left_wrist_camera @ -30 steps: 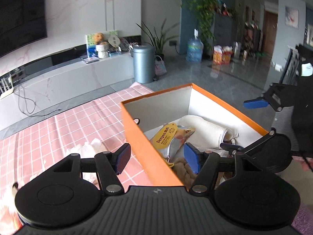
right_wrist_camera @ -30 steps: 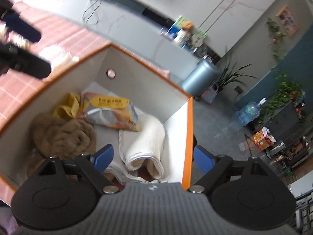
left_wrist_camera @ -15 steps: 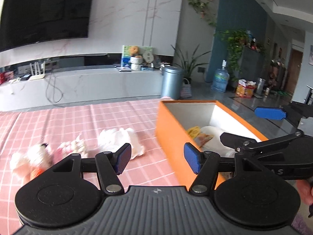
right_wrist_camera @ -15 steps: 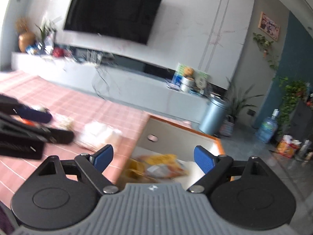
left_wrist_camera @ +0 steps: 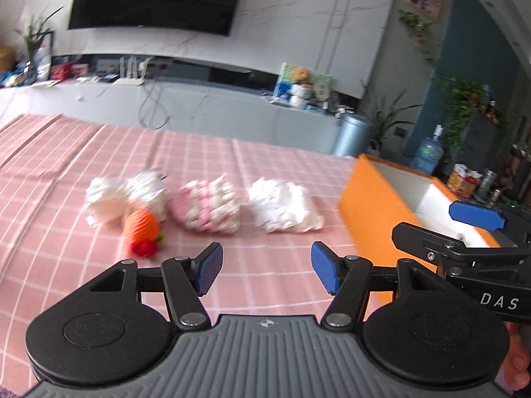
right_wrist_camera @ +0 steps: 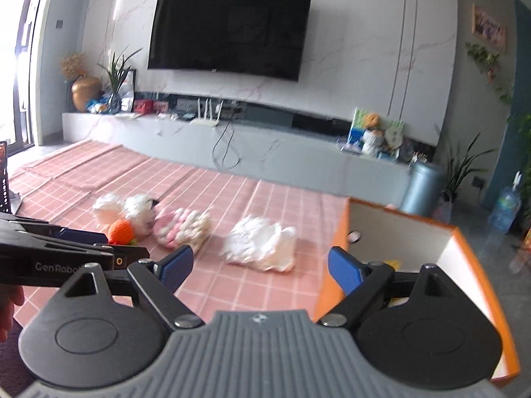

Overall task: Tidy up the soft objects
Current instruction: 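Move both tools back toward the remaining items on the table, then grasp the orange crocheted fruit with the left tool while the right tool grasps the pink crocheted roll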

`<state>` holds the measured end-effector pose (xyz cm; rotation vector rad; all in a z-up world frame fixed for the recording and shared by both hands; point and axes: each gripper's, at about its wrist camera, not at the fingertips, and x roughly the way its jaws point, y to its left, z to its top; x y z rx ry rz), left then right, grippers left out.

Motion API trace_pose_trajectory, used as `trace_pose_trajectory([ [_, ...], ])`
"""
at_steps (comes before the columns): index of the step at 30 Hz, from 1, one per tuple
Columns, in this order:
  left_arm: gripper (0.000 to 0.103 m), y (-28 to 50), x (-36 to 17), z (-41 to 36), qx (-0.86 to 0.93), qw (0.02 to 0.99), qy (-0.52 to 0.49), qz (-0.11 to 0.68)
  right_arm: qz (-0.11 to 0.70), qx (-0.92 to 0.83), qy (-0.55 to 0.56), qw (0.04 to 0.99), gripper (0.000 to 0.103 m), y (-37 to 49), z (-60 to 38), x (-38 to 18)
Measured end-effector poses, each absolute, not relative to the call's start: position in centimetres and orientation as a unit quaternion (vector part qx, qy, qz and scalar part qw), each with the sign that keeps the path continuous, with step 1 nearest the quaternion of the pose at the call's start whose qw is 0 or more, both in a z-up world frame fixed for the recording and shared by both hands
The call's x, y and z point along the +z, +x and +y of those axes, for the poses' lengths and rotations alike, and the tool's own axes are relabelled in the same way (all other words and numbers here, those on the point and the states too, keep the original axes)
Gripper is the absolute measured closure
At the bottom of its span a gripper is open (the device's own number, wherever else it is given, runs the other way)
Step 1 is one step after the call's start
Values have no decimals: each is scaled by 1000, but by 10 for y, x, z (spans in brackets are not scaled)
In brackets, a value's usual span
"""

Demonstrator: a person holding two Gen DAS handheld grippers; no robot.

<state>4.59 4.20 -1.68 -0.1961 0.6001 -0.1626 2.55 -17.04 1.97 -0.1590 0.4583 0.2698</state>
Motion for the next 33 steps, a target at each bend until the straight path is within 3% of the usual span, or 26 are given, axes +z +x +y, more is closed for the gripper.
trace_pose_trajectory([
  [7,27,46,-34,72,-41,940,-125,314,266,148,-77,949,17,42,-146,-3],
  [24,21,78,-49,117,18,938,-131,319,314,196,-93,924,32,101,-95,-33],
  [33,23,122,-63,124,23,932,-135,336,316,203,-106,921,33,137,-70,-39],
])
